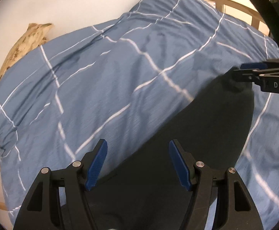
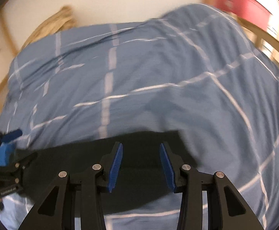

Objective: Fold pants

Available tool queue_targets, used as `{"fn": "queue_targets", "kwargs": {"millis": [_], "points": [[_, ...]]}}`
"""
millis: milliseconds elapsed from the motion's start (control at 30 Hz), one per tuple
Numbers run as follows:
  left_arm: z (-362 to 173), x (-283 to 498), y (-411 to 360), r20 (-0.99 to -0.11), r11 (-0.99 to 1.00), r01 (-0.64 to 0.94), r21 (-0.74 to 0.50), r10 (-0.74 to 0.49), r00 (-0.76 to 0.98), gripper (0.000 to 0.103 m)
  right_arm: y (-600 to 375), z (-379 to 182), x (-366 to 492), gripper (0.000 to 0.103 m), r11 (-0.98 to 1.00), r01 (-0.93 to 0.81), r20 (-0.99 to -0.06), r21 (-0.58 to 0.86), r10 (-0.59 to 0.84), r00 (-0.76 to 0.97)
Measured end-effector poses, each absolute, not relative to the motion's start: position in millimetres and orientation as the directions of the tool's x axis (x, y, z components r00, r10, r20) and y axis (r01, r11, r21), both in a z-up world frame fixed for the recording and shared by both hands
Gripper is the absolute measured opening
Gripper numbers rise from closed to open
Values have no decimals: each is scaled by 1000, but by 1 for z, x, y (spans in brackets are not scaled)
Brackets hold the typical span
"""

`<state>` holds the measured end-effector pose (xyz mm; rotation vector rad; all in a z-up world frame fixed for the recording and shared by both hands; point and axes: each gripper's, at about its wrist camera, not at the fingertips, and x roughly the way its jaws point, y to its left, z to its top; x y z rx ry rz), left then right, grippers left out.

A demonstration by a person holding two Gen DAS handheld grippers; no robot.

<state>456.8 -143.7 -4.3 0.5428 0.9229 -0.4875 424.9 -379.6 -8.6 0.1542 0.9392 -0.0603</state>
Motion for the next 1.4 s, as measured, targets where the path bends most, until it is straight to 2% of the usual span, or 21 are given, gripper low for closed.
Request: {"fn": "queue_targets", "kwargs": {"millis": [300, 567, 833, 900, 967, 1067, 1133, 1267, 1400], "points": [[-5, 490, -46, -866, 806, 548, 222, -95, 491, 66, -247, -5, 472, 42, 978, -185, -849, 93, 175, 498], [-23, 498, 28, -902, 843, 516, 153, -95, 422, 66, -171, -21, 492, 42, 945, -299, -862, 131, 258, 437], [-57, 513, 61, -942, 870, 493, -33, -192, 276, 64, -115, -34, 498, 42, 912, -376, -876, 165, 311, 369], [-64, 517, 65, -944, 878, 473, -77, -217, 249, 62, -106, -34, 501, 42, 907, -382, -875, 179, 324, 361], [-70, 521, 69, -936, 882, 446, -154, -275, 221, 51, -99, -36, 502, 42, 899, -392, -875, 193, 339, 347], [-84, 523, 73, -935, 888, 384, -251, -325, 143, 40, -89, -39, 503, 42, 889, -408, -872, 209, 358, 335], [-87, 519, 71, -935, 889, 385, -248, -323, 144, 39, -83, -41, 503, 42, 886, -414, -871, 211, 362, 331], [-76, 502, 72, -923, 890, 393, -231, -328, 201, 19, -75, -48, 502, 42, 879, -420, -869, 227, 377, 319], [-55, 484, 81, -907, 903, 344, -258, -349, 236, 16, -67, -51, 495, 42, 868, -441, -870, 227, 385, 309]]}}
